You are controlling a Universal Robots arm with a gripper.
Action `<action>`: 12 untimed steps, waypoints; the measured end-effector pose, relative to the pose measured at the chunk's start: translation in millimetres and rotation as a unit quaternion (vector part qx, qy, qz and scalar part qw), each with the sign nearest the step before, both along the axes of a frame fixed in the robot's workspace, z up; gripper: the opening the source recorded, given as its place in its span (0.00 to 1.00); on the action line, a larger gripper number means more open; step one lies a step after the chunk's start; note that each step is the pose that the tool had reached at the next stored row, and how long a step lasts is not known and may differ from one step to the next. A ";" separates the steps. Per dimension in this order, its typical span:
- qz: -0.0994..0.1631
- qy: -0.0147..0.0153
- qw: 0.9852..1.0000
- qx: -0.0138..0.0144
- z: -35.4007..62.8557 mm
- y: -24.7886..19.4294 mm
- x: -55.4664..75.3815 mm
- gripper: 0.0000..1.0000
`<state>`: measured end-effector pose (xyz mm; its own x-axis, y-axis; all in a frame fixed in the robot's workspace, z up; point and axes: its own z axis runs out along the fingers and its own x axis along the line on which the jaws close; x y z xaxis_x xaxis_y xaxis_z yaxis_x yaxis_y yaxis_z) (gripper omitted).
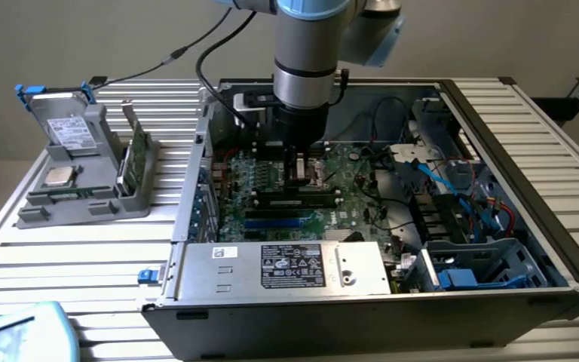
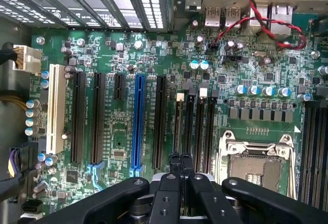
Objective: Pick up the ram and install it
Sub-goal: 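Press down the ram until it locks into place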
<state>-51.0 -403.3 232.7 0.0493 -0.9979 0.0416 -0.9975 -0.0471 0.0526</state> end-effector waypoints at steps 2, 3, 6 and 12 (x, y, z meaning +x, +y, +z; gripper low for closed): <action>0.000 0.000 1.000 0.000 0.1 0.1 0.9 0.11; 0.000 0.001 1.000 0.000 0.1 0.1 1.9 0.11; 0.000 0.003 1.000 0.000 0.2 0.1 5.7 0.11; 0.000 0.008 1.000 0.000 0.9 0.0 13.0 0.11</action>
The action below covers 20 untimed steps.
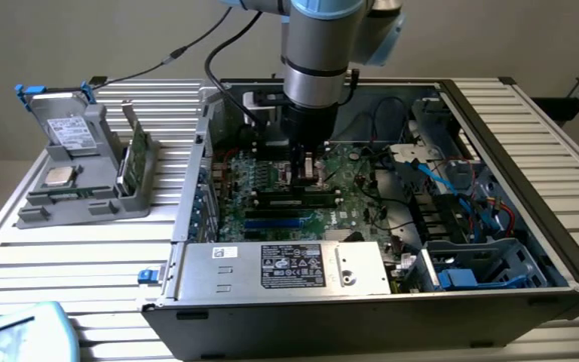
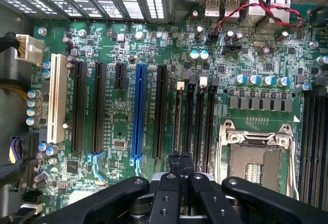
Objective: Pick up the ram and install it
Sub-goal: 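Press down the ram until it locks into place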
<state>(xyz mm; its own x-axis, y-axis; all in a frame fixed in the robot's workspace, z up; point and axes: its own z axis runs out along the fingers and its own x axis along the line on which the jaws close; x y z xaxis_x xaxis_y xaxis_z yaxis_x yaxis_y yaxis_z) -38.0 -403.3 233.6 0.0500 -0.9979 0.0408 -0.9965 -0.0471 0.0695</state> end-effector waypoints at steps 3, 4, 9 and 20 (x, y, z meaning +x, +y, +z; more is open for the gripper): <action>0.000 0.002 1.000 0.000 0.2 0.0 3.6 0.11; 0.000 0.003 1.000 0.000 0.2 0.0 4.4 0.11; 0.000 0.003 1.000 0.000 0.2 0.0 4.7 0.11; 0.000 0.003 1.000 0.000 0.2 0.0 4.7 0.11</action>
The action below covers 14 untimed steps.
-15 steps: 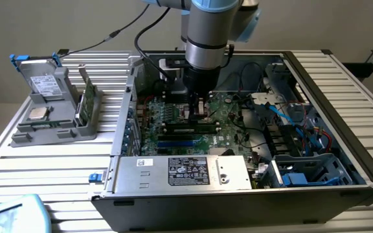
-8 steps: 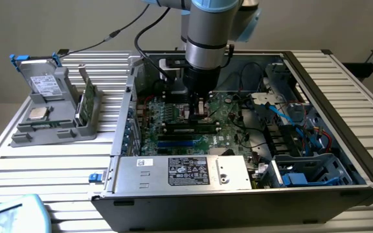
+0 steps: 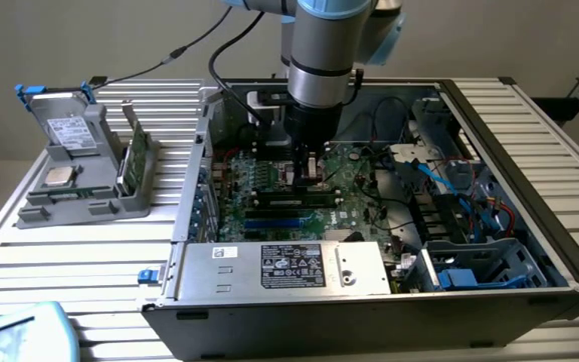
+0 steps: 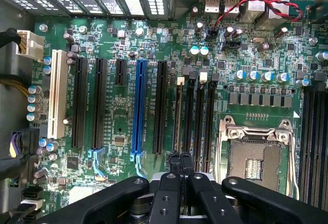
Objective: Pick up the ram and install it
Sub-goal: 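Press down the ram until it locks into place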
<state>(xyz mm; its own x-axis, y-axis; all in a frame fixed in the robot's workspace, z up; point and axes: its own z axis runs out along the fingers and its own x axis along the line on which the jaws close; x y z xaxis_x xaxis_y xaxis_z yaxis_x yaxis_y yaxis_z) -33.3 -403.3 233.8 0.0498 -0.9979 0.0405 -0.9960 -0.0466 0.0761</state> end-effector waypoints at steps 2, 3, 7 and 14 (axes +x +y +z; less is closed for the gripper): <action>-0.010 0.000 1.000 0.000 0.0 0.0 0.0 0.11; -0.016 0.000 1.000 0.000 0.0 0.0 0.0 0.11; -0.047 0.000 0.999 0.000 0.0 0.0 0.0 0.11; -0.094 0.000 0.996 0.000 0.0 0.0 0.0 0.11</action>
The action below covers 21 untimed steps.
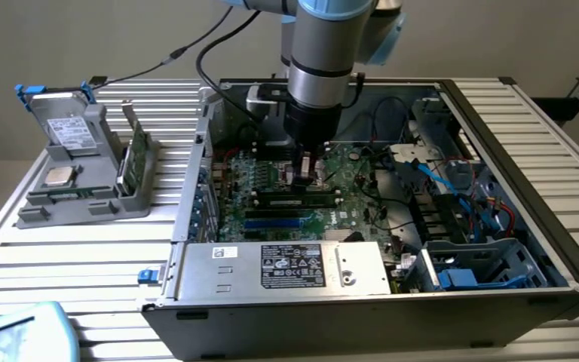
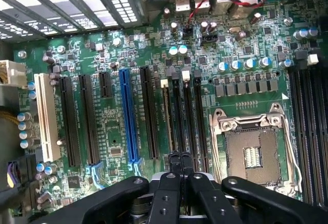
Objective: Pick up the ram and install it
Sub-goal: 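Press down the ram until it locks into place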
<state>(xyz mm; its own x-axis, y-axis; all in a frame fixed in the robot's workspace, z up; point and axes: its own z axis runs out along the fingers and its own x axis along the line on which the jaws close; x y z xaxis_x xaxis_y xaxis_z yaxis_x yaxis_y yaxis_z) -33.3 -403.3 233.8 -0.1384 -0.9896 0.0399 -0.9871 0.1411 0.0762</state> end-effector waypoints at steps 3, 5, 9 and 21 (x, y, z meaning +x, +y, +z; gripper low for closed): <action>-0.017 0.000 1.000 0.000 0.4 0.0 0.0 0.11; -0.027 0.000 1.000 -0.001 0.6 0.0 0.0 0.11; -0.041 0.000 0.999 -0.005 1.3 -0.1 0.0 0.11; -0.104 0.000 0.994 -0.015 1.8 0.0 0.0 0.11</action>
<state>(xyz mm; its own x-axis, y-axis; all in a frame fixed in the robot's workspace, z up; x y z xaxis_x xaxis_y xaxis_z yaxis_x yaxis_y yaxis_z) -33.3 -403.3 235.6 -0.3395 -0.9380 0.0694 -0.9364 0.3440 0.0688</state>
